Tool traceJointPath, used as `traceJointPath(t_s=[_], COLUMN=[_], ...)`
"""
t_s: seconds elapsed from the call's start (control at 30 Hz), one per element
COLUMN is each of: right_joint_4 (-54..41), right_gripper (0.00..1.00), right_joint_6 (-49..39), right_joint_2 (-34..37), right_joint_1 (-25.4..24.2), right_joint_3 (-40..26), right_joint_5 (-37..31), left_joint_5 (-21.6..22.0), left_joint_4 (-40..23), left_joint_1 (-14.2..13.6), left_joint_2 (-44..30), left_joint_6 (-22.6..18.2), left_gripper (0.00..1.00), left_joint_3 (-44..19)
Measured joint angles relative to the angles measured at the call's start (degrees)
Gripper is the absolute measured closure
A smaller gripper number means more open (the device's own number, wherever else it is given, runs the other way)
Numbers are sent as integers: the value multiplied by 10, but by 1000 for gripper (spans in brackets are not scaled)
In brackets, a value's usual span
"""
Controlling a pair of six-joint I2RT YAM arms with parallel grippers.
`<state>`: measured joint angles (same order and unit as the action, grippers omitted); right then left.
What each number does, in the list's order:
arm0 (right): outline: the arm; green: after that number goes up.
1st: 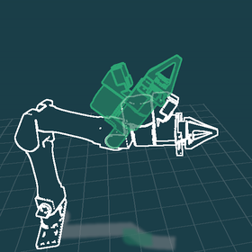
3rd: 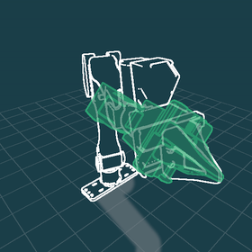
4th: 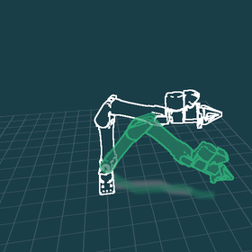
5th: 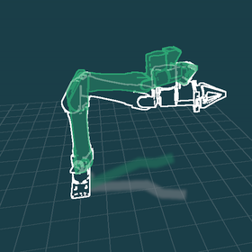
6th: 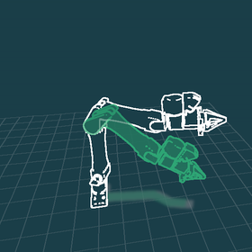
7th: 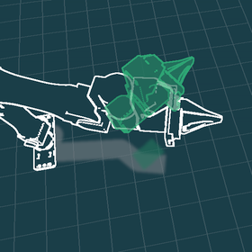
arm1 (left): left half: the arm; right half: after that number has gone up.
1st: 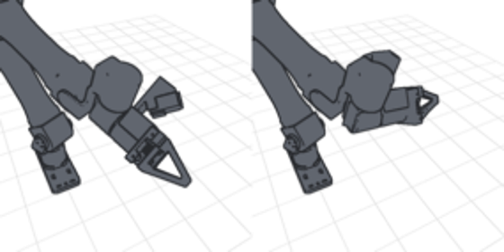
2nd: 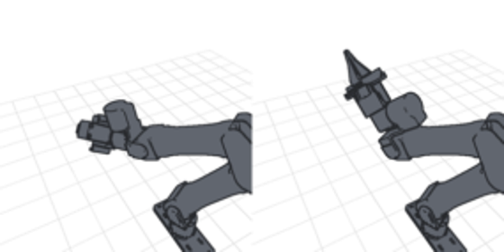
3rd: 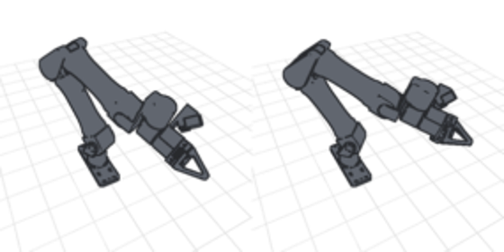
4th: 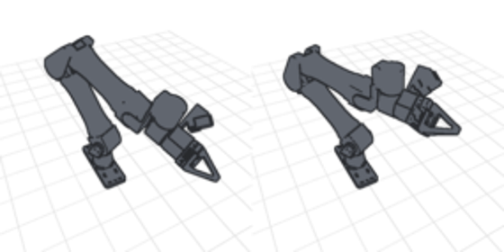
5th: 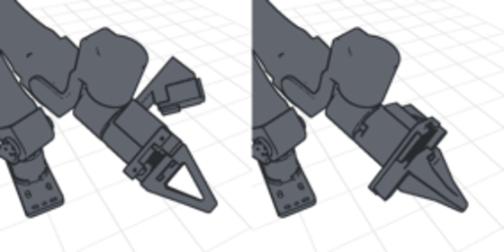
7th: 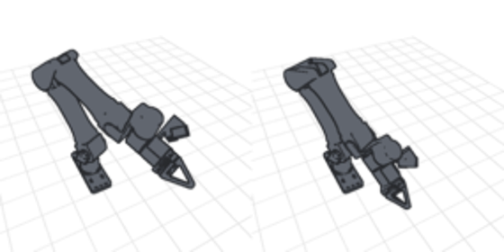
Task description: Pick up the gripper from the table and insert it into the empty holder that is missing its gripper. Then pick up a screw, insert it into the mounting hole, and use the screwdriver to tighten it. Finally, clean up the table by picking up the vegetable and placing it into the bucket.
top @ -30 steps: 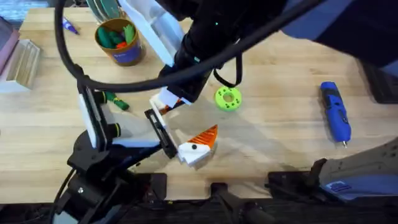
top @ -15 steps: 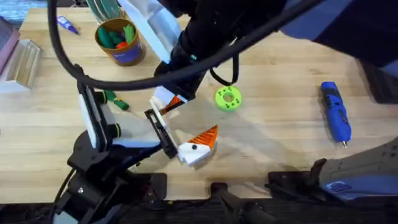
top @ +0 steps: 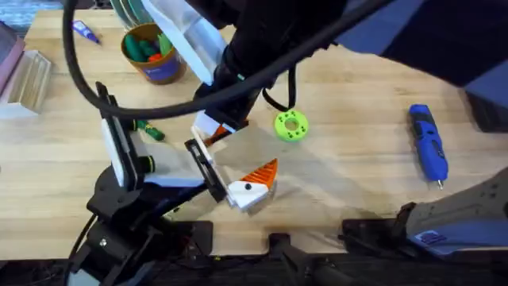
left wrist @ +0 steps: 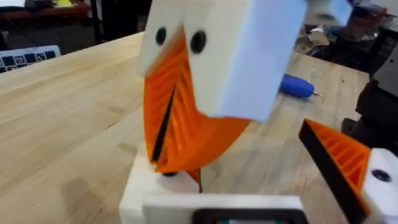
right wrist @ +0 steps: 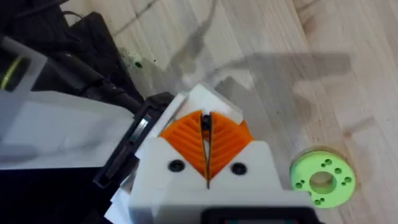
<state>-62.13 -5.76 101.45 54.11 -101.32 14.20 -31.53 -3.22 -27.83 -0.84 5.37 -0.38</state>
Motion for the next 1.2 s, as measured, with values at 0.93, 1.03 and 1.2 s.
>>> traceJointPath(t_s=[0.93,1.03,1.2], right_joint_4=[-63,-98,-101], right_gripper=[20,19,18], right_joint_6=[9,9,8], right_joint_2=[-71,-113,-176], right_joint_1=[-112,-145,-154], right_joint_3=[-7,-8,40], right_joint_5=[-5,4,39], left_joint_5=[-3,-3,-3], left_joint_4=[0,0,0], left_joint_1=[0,0,0], left_joint_2=[1,1,1], left_joint_6=[-7,-7,-7], left_gripper=[15,15,15], left_joint_3=[0,0,0])
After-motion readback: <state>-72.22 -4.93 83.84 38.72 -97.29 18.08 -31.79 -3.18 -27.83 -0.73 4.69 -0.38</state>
